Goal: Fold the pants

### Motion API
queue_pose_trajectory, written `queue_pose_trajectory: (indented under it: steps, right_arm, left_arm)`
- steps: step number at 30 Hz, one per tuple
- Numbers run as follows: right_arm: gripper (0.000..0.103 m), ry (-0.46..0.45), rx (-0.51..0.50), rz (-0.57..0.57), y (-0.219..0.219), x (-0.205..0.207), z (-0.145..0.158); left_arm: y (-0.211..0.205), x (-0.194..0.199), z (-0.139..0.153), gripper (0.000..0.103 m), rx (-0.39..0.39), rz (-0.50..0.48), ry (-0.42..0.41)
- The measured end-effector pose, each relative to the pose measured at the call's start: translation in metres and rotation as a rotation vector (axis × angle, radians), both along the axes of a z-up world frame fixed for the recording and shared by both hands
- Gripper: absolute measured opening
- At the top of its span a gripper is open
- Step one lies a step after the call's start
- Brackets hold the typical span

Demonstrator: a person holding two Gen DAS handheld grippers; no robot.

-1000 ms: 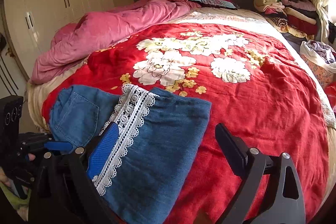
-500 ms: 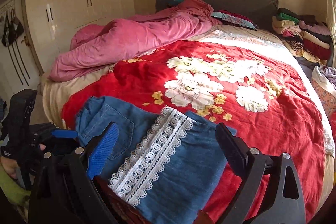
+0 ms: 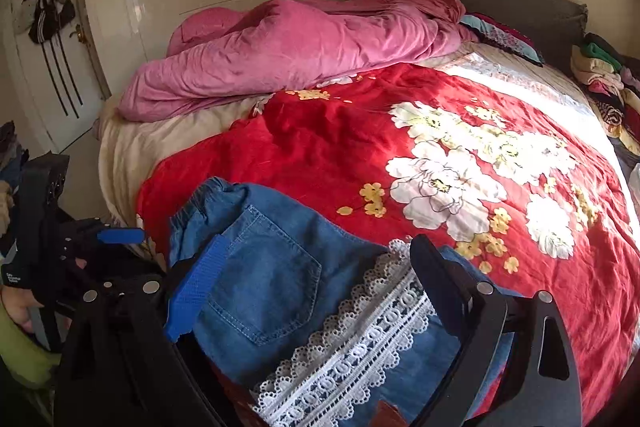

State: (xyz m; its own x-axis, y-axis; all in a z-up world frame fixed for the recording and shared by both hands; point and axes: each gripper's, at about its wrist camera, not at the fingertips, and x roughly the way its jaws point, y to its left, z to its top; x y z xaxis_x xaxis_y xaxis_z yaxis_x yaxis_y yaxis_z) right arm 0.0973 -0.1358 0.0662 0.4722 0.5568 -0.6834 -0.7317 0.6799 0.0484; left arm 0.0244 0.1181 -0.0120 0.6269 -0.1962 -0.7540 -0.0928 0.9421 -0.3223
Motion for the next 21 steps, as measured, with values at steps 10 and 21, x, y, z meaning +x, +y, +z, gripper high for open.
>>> queue_pose_trajectory:
  steps: [10, 21]
  right_arm:
    - [0.093, 0.053, -0.126, 0.140, 0.075, 0.016, -0.032]
    - [0.093, 0.148, -0.180, 0.275, 0.126, 0.038, -0.054]
  left_arm:
    - [0.030, 0.003, -0.022, 0.090, -0.100, 0.049, 0.025]
    - [0.021, 0.023, -0.045, 0.052, -0.126, -0.004, 0.068]
